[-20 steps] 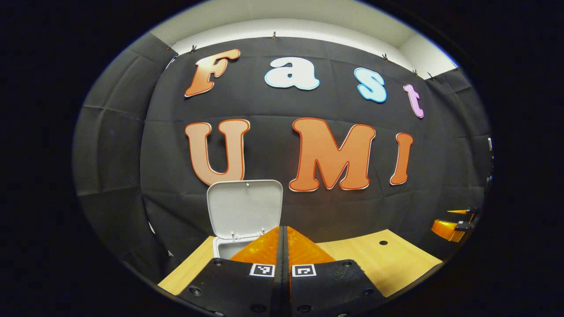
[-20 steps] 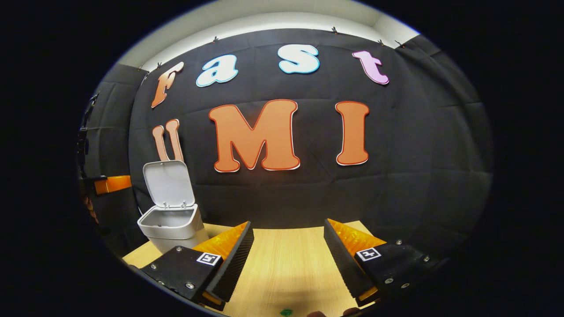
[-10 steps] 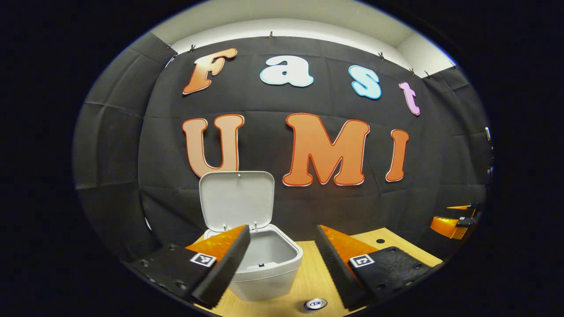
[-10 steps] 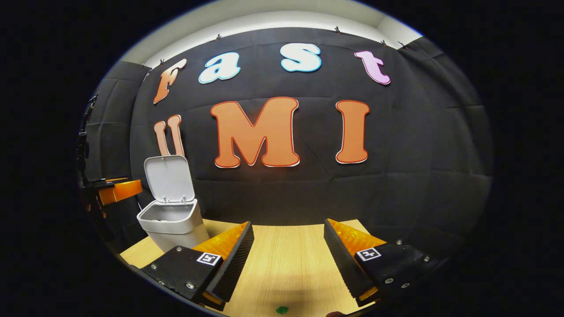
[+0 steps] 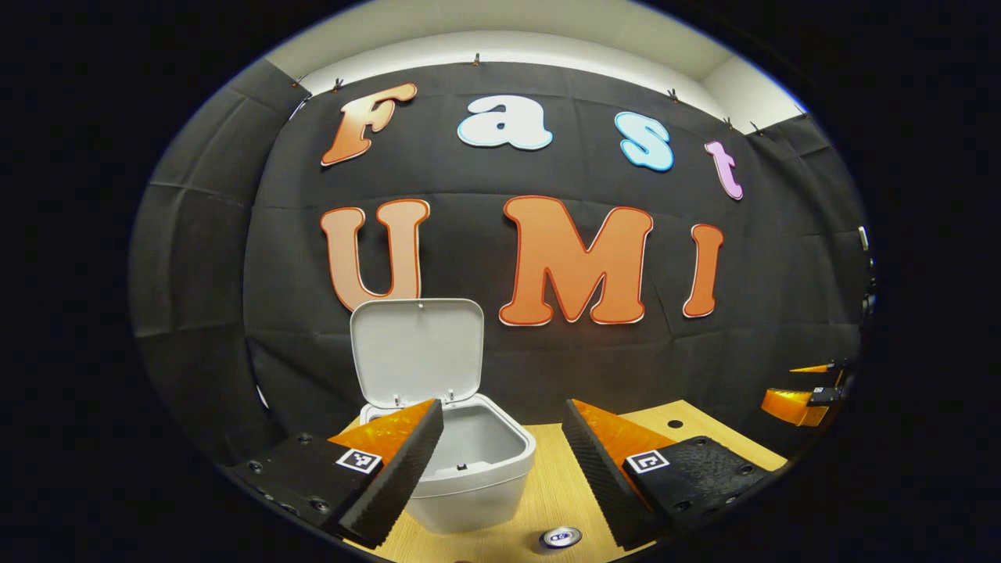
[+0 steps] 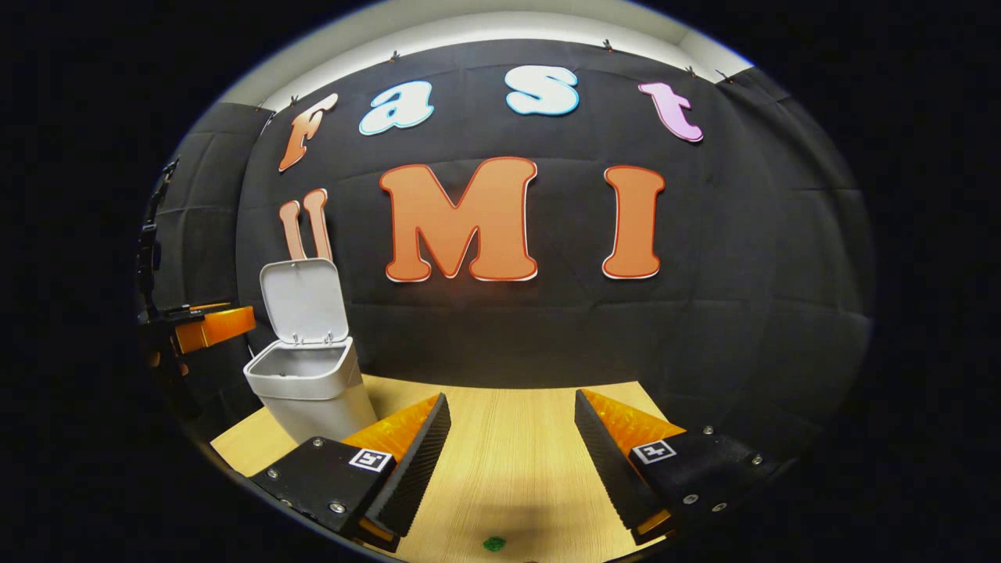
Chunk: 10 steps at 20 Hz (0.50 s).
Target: Press the lid of the desktop garbage bin to open it, pick up the crumpled paper on the desktop and throw it into the bin, then pick up the pop can on the desktop and drop it into the bin, and finally close the garbage bin lid.
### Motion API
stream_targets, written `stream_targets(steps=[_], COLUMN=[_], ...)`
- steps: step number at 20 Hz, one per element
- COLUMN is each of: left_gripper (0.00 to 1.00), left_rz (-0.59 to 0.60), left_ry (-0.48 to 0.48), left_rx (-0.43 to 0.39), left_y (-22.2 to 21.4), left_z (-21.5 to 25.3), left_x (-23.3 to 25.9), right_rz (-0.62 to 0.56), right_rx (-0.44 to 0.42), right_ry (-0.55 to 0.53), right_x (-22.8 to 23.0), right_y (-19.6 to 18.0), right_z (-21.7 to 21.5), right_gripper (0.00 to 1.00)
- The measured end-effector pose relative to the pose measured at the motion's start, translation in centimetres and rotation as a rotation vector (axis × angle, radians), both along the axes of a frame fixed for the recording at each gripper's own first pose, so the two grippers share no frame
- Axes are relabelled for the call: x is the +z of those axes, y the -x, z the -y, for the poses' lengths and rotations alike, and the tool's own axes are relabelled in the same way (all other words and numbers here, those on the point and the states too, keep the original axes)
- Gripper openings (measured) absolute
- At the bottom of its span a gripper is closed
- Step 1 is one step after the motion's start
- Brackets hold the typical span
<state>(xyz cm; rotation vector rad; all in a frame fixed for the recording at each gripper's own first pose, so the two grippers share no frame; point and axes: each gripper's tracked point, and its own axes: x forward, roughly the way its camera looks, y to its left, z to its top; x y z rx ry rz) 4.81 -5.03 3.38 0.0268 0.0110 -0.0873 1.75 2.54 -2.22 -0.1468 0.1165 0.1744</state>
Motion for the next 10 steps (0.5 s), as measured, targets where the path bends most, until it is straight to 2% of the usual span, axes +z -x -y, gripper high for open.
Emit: stream_targets(steps=[3, 6, 10], left_gripper=[0.97, 0.97, 0.97], left_rz=[-0.029, -0.056, -0.075], left_ry=[0.006, 0.008, -0.013], left_rx=[0.009, 0.007, 0.018], left_y=[-0.4, -0.7, -1.0], left_z=[-0.5, -0.8, -1.6], left_x=[-1.1, -2.3, -3.4], right_rz=[-0.091, -0.261, -0.459], right_rx=[0.039, 0.076, 0.056], right_ry=[0.018, 0.018, 0.075], right_x=[-3.3, -9.3, -17.8], right_y=[-0.4, -0.2, 0.4], right_z=[-0.2, -0.1, 1.4], right_gripper=[0.96, 0.95, 0.97])
